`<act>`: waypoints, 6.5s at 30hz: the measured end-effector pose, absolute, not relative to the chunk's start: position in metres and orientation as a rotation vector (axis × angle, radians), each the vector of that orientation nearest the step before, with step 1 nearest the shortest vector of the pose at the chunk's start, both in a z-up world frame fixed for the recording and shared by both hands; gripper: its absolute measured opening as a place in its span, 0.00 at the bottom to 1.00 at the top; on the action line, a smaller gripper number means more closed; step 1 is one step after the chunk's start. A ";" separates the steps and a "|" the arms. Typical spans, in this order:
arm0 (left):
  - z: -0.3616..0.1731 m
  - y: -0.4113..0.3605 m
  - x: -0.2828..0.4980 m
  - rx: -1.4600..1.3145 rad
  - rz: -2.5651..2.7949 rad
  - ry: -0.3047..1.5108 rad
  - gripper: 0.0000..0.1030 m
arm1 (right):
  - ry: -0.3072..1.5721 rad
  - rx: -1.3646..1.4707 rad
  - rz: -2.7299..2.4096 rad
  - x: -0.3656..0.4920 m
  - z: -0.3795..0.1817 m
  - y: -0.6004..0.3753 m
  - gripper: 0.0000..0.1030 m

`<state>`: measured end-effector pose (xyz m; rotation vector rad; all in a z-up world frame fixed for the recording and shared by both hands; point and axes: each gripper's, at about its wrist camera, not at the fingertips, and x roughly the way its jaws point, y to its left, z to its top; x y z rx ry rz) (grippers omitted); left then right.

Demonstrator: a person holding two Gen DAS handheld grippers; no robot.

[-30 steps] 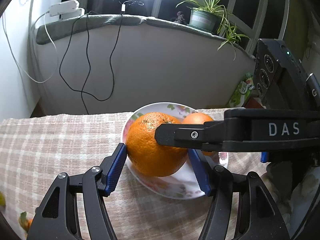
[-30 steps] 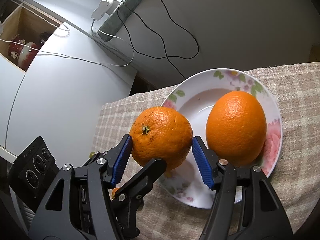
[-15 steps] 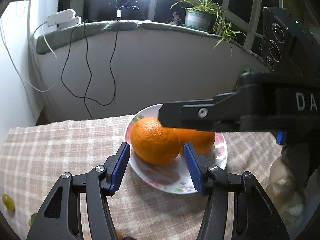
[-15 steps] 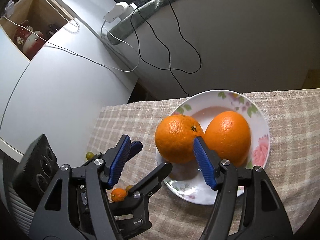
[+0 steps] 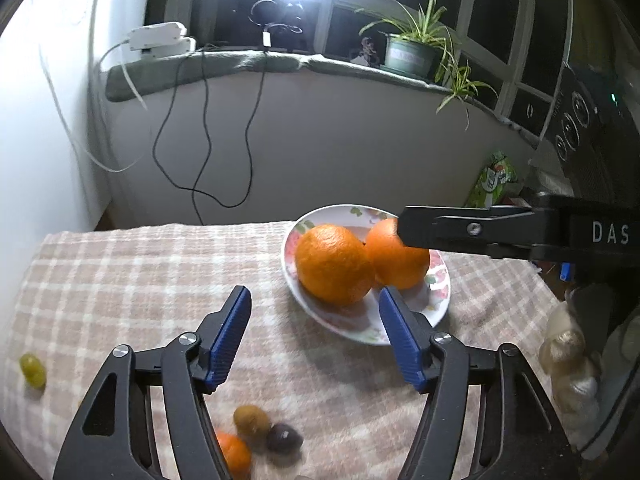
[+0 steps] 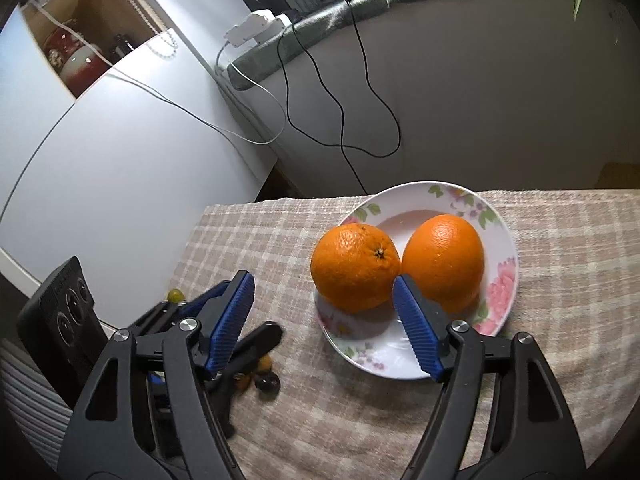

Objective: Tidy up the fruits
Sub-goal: 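Open the right tool and pull back from the plate, then grasp the small kumquat with the left tool while the right tool grasps the dark plum, then carry the kumquat and plum to the plate with both tools and release them, then withdraw both open tools from the plate toward the remaining fruit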

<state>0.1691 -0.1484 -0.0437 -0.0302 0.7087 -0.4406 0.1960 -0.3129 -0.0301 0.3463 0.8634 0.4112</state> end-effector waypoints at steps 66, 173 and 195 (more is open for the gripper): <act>-0.123 0.014 0.124 -0.181 -0.168 0.870 0.30 | 0.900 -0.148 0.549 0.134 -0.115 -0.182 0.42; -0.076 -0.196 0.167 -0.056 -0.531 0.779 0.31 | 0.762 0.022 0.249 0.157 -0.081 -0.335 0.67; -0.063 -0.137 0.122 -0.079 -0.450 0.754 0.67 | 0.721 -0.020 0.291 0.121 -0.054 -0.311 0.98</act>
